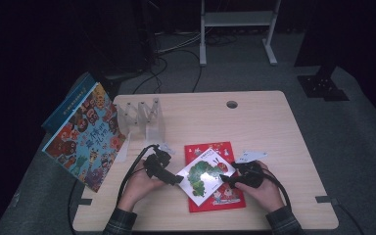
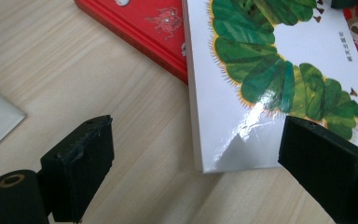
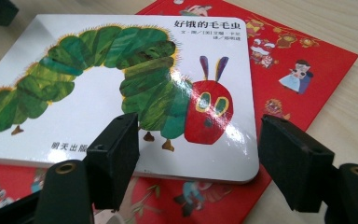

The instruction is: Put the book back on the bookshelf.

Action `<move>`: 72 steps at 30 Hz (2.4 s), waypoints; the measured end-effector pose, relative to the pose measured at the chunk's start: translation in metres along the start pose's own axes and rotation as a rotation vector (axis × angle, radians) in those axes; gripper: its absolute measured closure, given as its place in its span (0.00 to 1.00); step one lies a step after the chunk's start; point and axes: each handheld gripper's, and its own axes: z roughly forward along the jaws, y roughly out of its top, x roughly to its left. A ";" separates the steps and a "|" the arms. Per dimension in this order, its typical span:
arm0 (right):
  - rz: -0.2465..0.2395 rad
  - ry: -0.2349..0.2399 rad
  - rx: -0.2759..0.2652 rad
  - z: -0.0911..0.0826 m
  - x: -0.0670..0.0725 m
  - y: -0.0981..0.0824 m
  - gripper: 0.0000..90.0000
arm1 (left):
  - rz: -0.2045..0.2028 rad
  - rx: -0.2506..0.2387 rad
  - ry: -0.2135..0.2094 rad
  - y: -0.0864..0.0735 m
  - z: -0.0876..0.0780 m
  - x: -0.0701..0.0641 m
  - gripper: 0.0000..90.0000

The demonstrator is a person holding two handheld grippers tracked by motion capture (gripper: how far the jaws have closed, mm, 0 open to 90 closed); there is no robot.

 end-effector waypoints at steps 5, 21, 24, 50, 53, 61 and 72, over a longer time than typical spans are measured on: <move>-0.026 -0.027 -0.007 -0.006 0.010 -0.004 0.33 | 0.009 0.001 -0.011 0.002 0.004 -0.003 0.11; -0.100 -0.031 0.024 -0.009 0.045 -0.020 0.33 | 0.027 0.028 -0.068 0.008 0.026 -0.013 0.11; -0.099 -0.045 0.016 -0.008 0.047 -0.019 0.33 | 0.024 0.022 -0.084 0.008 0.028 -0.015 0.11; -0.076 -0.092 -0.008 0.007 0.061 -0.012 0.30 | -0.025 0.031 -0.130 0.006 0.035 -0.009 0.04; -0.075 -0.102 -0.005 0.007 0.062 -0.011 0.28 | -0.027 0.029 -0.123 0.007 0.034 -0.010 0.05; -0.064 -0.111 -0.003 0.008 0.062 -0.011 0.26 | -0.031 -0.013 -0.115 0.010 0.024 -0.011 0.08; -0.033 -0.105 0.008 0.010 0.059 -0.009 0.23 | 0.025 -0.116 -0.101 0.017 -0.006 -0.020 0.17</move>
